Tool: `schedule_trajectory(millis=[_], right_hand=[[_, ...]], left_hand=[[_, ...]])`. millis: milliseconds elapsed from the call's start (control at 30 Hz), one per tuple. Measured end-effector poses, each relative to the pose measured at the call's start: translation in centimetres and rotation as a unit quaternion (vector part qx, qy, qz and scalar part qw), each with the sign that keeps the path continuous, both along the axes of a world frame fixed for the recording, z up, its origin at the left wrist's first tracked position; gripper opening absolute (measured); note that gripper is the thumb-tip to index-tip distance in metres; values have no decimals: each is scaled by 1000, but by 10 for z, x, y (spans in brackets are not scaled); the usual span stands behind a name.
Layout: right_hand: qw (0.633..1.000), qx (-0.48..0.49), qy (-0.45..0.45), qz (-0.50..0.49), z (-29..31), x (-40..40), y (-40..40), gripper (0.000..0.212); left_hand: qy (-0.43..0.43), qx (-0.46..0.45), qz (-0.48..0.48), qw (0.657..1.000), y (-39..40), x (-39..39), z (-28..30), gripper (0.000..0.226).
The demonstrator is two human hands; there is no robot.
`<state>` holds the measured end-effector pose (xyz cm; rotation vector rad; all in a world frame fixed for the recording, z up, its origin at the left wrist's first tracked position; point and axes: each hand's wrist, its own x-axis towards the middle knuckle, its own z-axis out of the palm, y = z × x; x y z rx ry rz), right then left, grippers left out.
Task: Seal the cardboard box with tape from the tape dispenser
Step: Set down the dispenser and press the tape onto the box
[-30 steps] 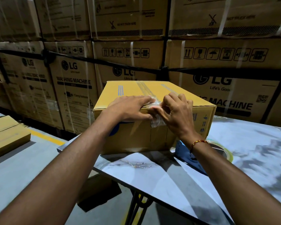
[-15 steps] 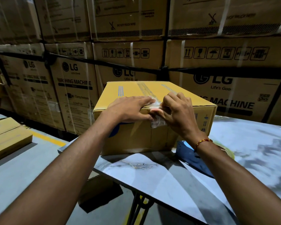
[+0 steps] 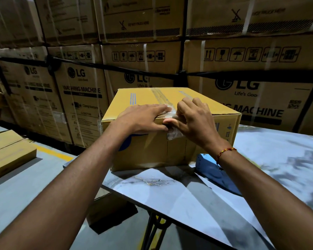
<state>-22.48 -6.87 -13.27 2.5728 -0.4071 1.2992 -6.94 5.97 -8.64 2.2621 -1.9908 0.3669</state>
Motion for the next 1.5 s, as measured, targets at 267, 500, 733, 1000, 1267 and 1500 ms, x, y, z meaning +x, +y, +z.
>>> schedule_trajectory(millis=[267, 500, 733, 1000, 1267, 1500], right_hand=[[996, 50, 57, 43, 8, -13, -5, 42], [990, 93, 88, 62, 9, -27, -12, 34], [991, 123, 23, 38, 1, -21, -4, 52], [996, 90, 11, -13, -4, -13, 3, 47], [994, 95, 56, 28, 0, -23, -6, 34], [991, 102, 72, 40, 1, -26, -9, 27]], left_hand=[[10, 7, 12, 1000, 2, -4, 1, 83], [9, 10, 8, 1000, 1, -2, 0, 85], [17, 9, 8, 1000, -1, -1, 1, 78], [29, 20, 3, 999, -1, -1, 2, 74], [24, 25, 1, 999, 1, -1, 2, 86], [20, 20, 2, 1000, 0, 0, 1, 86]])
